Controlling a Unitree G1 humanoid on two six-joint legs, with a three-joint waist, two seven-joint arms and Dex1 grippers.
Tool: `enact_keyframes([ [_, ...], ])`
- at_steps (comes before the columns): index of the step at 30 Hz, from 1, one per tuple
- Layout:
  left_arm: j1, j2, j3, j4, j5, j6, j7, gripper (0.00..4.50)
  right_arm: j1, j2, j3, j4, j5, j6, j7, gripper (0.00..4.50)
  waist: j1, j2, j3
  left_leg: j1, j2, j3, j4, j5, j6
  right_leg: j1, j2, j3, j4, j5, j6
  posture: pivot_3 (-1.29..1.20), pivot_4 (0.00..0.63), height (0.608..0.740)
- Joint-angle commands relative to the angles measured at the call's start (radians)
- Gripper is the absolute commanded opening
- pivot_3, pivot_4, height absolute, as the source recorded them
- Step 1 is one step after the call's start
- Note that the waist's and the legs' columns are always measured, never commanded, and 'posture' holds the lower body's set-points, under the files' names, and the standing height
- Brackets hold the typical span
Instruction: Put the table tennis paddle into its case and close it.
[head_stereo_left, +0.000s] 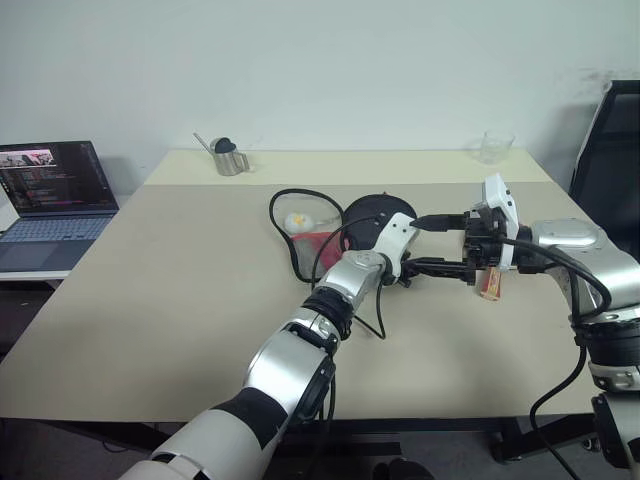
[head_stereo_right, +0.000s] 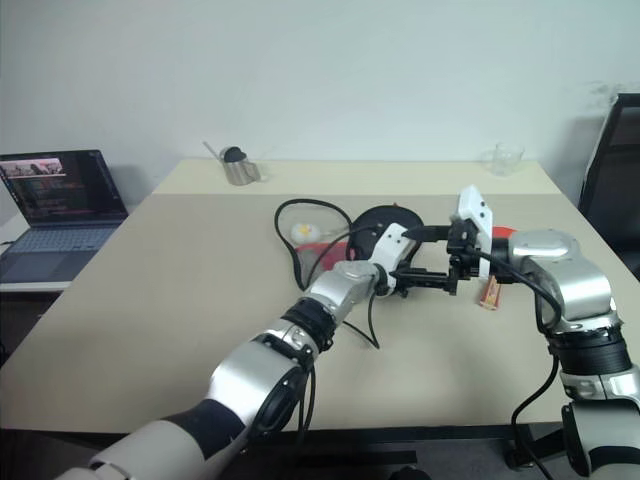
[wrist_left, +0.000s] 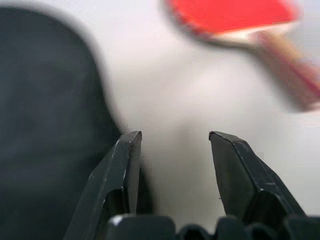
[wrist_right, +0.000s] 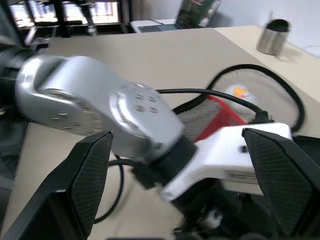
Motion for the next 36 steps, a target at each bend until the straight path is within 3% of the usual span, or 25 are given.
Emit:
enact_keyframes([
  [1, 0.044, 0.05, -0.022, -0.231, -0.013, 0.077, -0.101, 2.37, -0.037, -0.005, -0.037, 0.046, -0.023, -0.028, -0.043, 4.5, -0.002, 0.0, 0.0, 0.0, 0.0, 0.0, 0.0, 0.0, 0.0, 0.0, 0.0, 0.0, 0.0, 0.0, 0.0, 0.0, 0.15, 0.74],
  [10, 0.237, 0.258, -0.032, -0.63, -0.021, 0.27, -0.185, 2.37, -0.059, 0.022, -0.033, 0.072, -0.039, -0.024, -0.106, 4.5, -0.02, 0.0, 0.0, 0.0, 0.001, 0.0, 0.0, 0.0, 0.0, 0.0, 0.0, 0.001, 0.0, 0.002, -0.003, 0.0, 0.15, 0.74],
  [20, 0.456, 0.557, 0.084, -1.033, -0.104, 0.507, -0.216, 2.37, -0.056, 0.192, 0.035, 0.092, -0.122, 0.042, -0.338, 4.5, -0.024, 0.0, 0.0, 0.0, 0.003, -0.001, 0.0, 0.0, 0.0, -0.002, -0.002, 0.001, 0.002, 0.003, -0.005, 0.0, 0.15, 0.74],
  [26, 0.485, 0.58, 0.154, -1.004, -0.1, 0.53, -0.109, 2.37, -0.047, 0.232, 0.056, 0.092, -0.147, 0.048, -0.362, 4.5, -0.008, 0.0, 0.0, -0.001, 0.001, -0.002, 0.001, 0.0, 0.0, -0.001, -0.002, 0.0, 0.001, 0.003, -0.005, 0.0, 0.15, 0.74],
  [31, 0.469, 0.532, 0.295, -0.842, -0.122, 0.491, 0.038, 2.37, -0.048, 0.224, 0.055, 0.096, -0.153, 0.045, -0.347, 4.5, -0.003, 0.0, 0.0, -0.001, 0.002, -0.002, 0.001, 0.0, 0.0, -0.001, -0.003, 0.0, 0.001, 0.004, -0.005, 0.0, 0.15, 0.74],
  [36, 0.44, 0.503, 0.261, -0.683, -0.116, 0.404, 0.02, 2.37, -0.058, 0.218, 0.05, 0.114, -0.157, 0.041, -0.355, 4.5, 0.0, -0.001, -0.001, -0.001, 0.002, -0.002, 0.001, 0.0, 0.0, -0.001, -0.003, 0.0, 0.001, 0.004, -0.005, 0.0, 0.15, 0.74],
])
